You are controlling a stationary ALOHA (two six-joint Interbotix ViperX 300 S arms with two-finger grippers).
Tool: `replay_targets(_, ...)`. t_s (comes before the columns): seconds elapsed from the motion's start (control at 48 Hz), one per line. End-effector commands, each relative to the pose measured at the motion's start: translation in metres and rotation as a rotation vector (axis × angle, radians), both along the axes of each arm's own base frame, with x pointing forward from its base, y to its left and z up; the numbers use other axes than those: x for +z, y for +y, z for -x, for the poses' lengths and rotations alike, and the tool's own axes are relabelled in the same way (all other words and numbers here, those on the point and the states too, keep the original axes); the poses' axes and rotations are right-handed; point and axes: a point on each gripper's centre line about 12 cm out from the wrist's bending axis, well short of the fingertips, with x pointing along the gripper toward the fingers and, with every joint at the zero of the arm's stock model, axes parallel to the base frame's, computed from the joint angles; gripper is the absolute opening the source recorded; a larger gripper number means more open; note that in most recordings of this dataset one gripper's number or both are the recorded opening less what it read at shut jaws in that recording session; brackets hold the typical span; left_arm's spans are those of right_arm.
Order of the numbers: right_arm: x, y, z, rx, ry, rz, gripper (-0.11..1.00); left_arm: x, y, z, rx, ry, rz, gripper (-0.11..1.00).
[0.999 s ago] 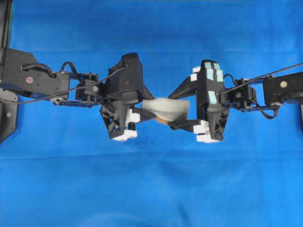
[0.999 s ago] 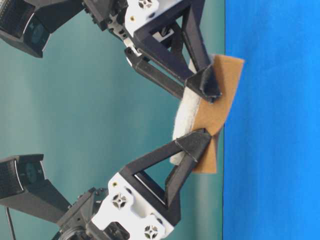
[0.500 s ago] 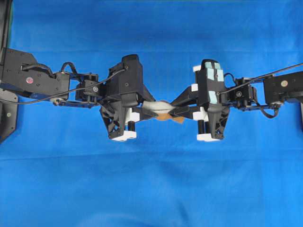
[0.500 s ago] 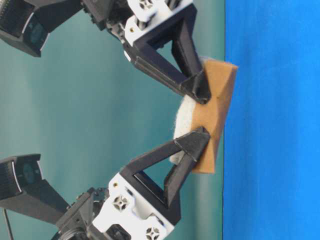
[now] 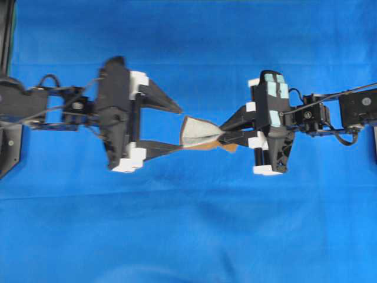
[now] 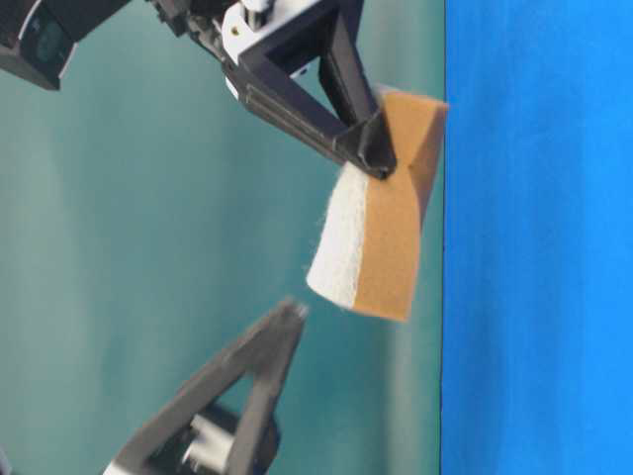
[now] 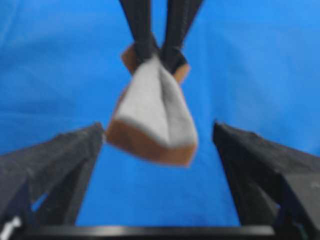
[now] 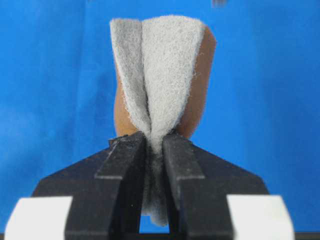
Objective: Hand over the sponge with the left arm and wipe it with the right arm.
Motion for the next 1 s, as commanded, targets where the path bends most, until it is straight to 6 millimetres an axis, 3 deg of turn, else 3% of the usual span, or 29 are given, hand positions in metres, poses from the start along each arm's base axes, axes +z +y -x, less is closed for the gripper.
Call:
replay_targets(0.0,0.013,-0.001,0.002,0.001,-0.038,0.003,0.15,0.012,-0.001,0.014,-0.002,-0.06,0.001,0.87)
replay_targets(0.25,0.013,-0.001,0.004,0.0,-0.038,0.002,0.15,0.014,0.0,0.049,-0.005,-0.094,-0.001,0.87)
replay_targets(0.5,0.012,-0.001,0.002,-0.001,-0.04,0.001,0.15,0.016,0.001,0.06,-0.004,-0.111,-0.007,0.87)
replay_targets(0.708,-0.01,0.0,-0.005,-0.003,0.015,-0.002,0.15,0.015,0.0,0.061,-0.007,-0.108,-0.01,0.87)
replay_targets(0.979,-0.063,0.0,-0.019,-0.01,0.109,-0.009,0.15,0.015,0.0,0.061,-0.007,-0.108,-0.011,0.87)
